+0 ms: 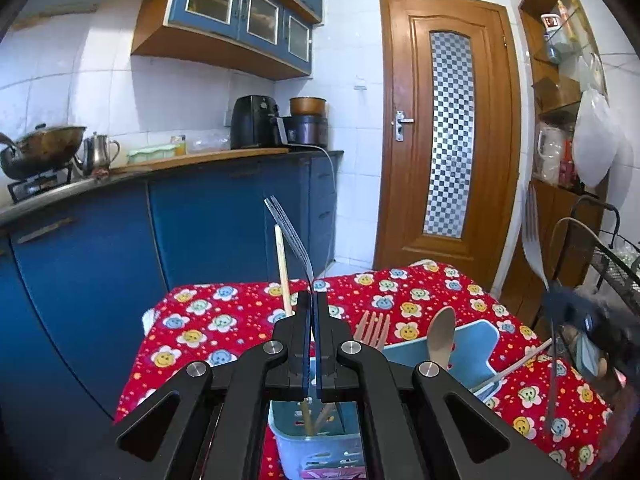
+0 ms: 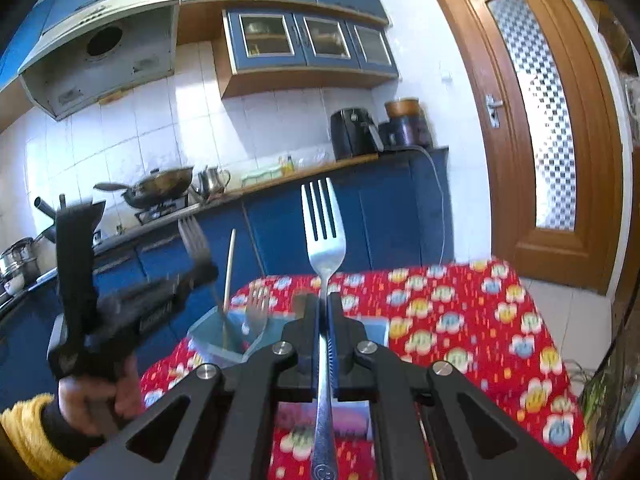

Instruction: Organize utensils

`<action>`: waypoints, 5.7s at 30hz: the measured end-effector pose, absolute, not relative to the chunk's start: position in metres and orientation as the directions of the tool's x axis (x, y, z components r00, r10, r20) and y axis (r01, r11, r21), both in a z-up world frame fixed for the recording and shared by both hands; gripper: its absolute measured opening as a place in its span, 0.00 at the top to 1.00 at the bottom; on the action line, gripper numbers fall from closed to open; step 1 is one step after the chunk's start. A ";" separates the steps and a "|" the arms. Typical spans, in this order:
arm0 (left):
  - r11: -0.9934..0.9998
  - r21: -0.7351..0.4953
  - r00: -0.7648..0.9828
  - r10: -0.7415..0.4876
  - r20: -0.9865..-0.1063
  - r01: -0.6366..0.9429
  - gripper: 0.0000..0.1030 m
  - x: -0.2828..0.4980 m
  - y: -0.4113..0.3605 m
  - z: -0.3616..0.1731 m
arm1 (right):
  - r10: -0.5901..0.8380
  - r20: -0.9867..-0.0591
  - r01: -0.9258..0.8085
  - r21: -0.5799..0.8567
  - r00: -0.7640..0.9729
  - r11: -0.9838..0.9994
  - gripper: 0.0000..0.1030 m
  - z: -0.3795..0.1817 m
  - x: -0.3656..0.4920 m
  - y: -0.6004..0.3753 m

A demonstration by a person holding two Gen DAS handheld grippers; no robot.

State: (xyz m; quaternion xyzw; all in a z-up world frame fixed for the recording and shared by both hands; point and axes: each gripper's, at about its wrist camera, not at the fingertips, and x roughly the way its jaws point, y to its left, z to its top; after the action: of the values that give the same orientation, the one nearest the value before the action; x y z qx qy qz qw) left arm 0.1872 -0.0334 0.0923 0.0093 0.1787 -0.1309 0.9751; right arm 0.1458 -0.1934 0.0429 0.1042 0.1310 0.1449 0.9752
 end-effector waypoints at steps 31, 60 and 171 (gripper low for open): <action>0.947 -0.066 0.835 -0.310 -0.455 0.316 0.96 0.197 -0.043 0.064 | 0.272 -0.238 -0.219 0.226 0.932 0.949 0.95 0.006 0.206 -0.190; 0.928 -0.130 0.757 -0.361 -0.544 0.349 0.87 0.130 -0.021 0.080 | 0.334 -0.284 -0.249 0.296 0.899 0.922 0.87 0.034 0.127 -0.184; 0.919 -0.289 0.711 -0.391 -0.584 0.268 0.92 0.065 0.050 0.027 | 0.333 -0.861 -0.265 0.242 0.384 0.933 0.79 -0.055 0.107 -0.119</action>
State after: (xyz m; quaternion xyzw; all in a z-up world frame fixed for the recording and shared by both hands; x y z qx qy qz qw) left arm 0.0654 0.0501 0.0269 -0.0916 0.3352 -0.1790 0.9204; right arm 0.1068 -0.1192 -0.0550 0.0322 0.5249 0.1798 0.8313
